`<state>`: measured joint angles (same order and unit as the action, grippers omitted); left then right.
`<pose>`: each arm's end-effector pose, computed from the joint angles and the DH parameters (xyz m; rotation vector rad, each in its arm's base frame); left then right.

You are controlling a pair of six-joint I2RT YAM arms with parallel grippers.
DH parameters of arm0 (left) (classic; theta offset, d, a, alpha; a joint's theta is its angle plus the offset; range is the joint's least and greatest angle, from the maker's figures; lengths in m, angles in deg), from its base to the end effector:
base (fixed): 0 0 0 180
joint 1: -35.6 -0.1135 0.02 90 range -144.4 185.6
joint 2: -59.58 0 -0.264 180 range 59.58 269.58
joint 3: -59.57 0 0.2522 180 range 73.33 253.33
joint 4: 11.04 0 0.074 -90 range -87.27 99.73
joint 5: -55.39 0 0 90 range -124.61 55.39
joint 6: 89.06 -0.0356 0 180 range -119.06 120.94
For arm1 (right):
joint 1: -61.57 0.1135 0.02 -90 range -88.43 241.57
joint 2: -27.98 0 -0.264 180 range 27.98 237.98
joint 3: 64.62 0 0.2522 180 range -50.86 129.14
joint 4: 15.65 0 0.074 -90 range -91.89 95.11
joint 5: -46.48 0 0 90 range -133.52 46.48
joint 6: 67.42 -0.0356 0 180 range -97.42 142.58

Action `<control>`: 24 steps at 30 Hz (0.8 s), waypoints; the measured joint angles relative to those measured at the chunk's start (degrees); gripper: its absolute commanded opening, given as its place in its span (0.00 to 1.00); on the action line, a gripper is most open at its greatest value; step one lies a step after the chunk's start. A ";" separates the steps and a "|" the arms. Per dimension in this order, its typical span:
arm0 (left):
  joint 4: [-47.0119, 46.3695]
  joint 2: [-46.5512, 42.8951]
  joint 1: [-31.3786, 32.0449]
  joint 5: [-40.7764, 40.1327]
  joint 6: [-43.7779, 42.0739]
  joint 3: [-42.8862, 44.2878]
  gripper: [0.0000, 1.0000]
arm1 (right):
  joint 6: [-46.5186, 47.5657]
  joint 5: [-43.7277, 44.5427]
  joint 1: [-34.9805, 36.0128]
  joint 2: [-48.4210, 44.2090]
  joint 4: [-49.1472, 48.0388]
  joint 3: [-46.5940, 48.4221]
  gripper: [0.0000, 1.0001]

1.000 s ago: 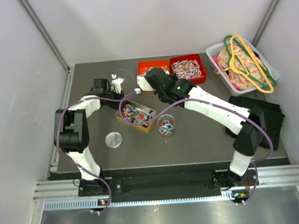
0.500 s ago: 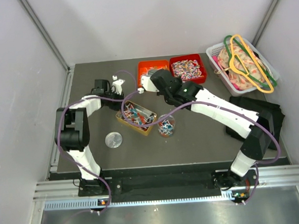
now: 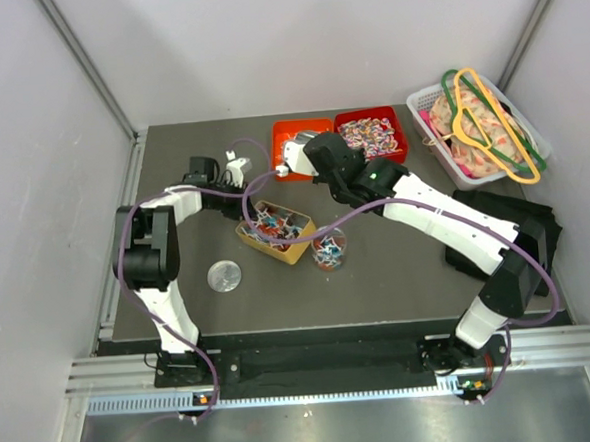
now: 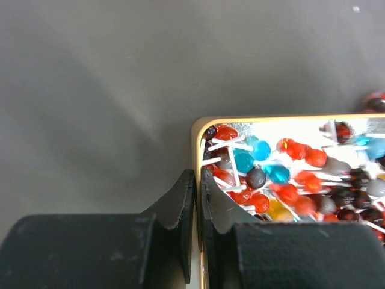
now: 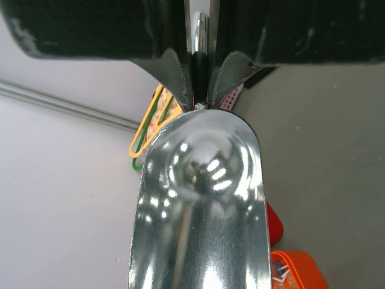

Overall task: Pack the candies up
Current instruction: Adjust the storage box at the center of the board.

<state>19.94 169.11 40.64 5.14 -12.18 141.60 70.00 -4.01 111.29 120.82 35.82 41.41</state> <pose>0.3815 -0.0565 0.1594 0.6281 2.3598 -0.8277 0.2489 0.2587 0.3719 -1.3492 1.6844 -0.7427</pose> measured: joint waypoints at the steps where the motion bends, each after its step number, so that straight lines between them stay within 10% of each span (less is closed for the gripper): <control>1: -0.02 0.20 -0.07 0.61 0.20 0.02 0.00 | -0.07 -0.02 0.00 0.00 0.02 0.00 0.00; 13: -0.22 2.62 -2.82 10.29 4.55 0.42 0.00 | -0.66 -0.42 0.00 0.00 0.28 0.02 0.00; 24: -1.55 1.49 -3.21 1.46 5.99 0.42 0.00 | -0.68 -0.42 0.00 0.00 0.52 0.09 0.00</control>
<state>18.39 170.60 37.43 6.60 -6.19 142.02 69.32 -4.43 111.29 120.82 36.35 41.50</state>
